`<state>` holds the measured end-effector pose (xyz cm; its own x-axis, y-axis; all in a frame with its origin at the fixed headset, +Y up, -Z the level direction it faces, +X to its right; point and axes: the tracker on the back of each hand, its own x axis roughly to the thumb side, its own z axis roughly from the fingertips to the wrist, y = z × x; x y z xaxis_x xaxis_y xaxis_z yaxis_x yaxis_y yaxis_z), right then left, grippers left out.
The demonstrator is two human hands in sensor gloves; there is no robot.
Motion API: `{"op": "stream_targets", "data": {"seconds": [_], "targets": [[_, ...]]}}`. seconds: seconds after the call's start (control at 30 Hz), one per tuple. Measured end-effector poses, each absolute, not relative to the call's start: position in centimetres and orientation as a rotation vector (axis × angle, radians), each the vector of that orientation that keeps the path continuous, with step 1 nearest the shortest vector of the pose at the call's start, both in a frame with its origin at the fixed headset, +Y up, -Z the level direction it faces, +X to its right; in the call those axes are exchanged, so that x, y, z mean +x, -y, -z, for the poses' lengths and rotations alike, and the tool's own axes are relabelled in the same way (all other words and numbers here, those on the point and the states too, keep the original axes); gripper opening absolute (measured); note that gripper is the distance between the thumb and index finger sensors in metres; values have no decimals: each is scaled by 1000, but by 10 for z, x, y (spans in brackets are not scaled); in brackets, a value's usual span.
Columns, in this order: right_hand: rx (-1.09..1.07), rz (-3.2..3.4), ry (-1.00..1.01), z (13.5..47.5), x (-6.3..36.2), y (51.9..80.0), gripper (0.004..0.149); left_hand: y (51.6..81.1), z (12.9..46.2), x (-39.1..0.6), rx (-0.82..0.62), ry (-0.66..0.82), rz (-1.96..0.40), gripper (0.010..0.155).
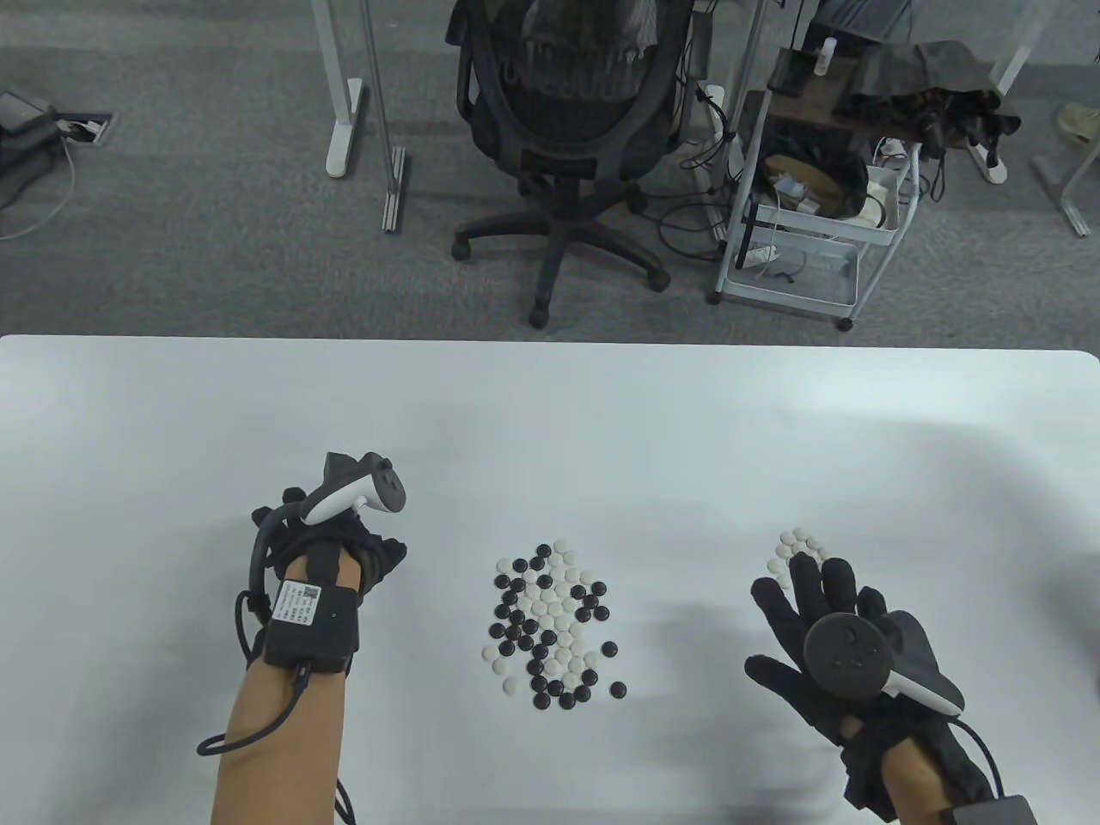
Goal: Go stone sorting task
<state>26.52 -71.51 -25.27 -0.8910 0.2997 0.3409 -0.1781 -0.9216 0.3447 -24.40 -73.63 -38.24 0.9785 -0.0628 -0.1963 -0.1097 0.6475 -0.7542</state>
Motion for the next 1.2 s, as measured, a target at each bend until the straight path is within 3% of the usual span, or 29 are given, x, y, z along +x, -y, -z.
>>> {"op": "stream_targets", "data": {"seconds": [0.23, 0.67, 1.0, 1.2], "targets": [[574, -2804, -458, 253, 264, 716, 79, 736, 373, -263, -868, -260, -21, 65], [576, -2800, -456, 253, 263, 714, 79, 729, 368, -264, -852, -279, 41, 67], [577, -2801, -452, 252, 263, 714, 79, 711, 368, -170, -859, 156, -44, 65], [576, -2797, -444, 253, 263, 714, 79, 723, 366, -128, -877, 269, 21, 64]]}}
